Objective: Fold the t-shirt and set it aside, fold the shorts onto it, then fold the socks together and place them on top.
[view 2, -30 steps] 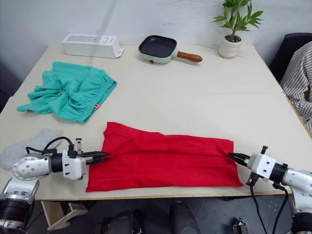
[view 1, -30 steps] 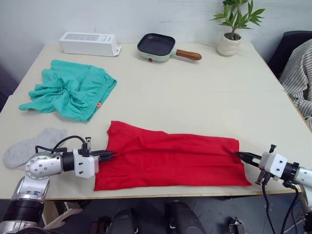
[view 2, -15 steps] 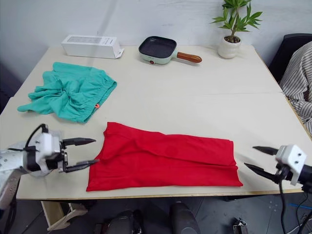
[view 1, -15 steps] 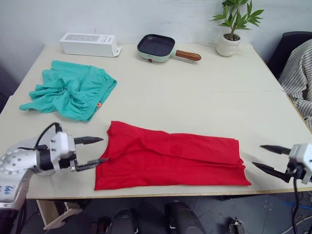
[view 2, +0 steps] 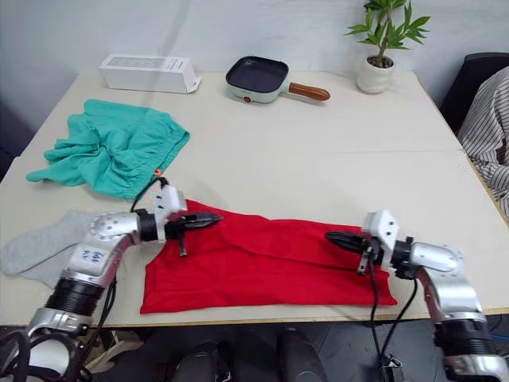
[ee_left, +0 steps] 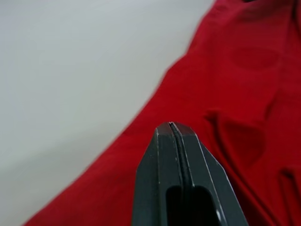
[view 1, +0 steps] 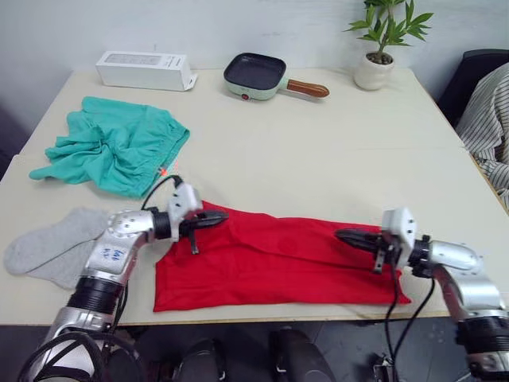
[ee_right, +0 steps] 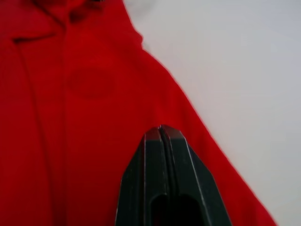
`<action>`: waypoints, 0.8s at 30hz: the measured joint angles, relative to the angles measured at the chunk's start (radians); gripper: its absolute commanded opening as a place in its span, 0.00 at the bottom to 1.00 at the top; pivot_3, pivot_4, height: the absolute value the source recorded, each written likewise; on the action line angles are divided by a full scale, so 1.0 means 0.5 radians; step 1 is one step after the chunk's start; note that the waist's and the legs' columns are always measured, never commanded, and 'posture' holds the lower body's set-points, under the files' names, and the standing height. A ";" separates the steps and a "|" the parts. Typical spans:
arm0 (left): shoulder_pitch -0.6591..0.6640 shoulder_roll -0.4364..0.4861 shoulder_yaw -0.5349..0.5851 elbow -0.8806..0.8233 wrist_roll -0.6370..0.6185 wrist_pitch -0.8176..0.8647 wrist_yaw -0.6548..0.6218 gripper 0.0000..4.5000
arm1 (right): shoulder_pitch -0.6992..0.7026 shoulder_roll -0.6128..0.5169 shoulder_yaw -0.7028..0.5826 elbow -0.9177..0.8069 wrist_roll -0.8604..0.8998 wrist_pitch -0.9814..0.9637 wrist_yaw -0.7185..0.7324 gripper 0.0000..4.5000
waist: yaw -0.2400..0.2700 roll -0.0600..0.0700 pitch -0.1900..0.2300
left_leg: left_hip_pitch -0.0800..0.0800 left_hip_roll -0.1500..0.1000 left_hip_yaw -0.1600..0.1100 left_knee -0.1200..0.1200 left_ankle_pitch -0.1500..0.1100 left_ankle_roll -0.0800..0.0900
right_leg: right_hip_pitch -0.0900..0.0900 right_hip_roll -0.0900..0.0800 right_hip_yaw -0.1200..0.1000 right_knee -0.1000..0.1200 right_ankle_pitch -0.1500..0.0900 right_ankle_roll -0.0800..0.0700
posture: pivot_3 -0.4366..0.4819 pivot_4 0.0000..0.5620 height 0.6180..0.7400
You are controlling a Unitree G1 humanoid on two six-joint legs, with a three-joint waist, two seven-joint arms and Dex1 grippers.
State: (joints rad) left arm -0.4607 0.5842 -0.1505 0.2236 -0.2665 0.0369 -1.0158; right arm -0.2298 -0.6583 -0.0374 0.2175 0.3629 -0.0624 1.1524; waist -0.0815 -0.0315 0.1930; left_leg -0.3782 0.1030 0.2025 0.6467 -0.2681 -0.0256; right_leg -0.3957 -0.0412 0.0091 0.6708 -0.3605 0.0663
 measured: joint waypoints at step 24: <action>0.250 -0.097 0.314 -0.306 -0.100 0.261 0.367 0.00 | 0.025 0.670 0.287 -0.504 -0.181 0.394 -0.778 0.01 | -0.009 -0.002 -0.002 | 0.004 0.002 -0.011 -0.001 0.003 -0.002 | 0.003 -0.004 -0.003 0.011 0.001 -0.003 | 0.48 0.27 1.00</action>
State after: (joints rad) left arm -0.3355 0.5359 0.0064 0.0706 -0.3167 0.1673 -0.8322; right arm -0.2175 -0.3233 0.1060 -0.0346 0.2724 0.1345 0.7636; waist -0.0861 -0.0327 0.1920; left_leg -0.3760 0.1038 0.1973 0.6462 -0.2664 -0.0267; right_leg -0.3942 -0.0433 0.0077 0.6764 -0.3599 0.0646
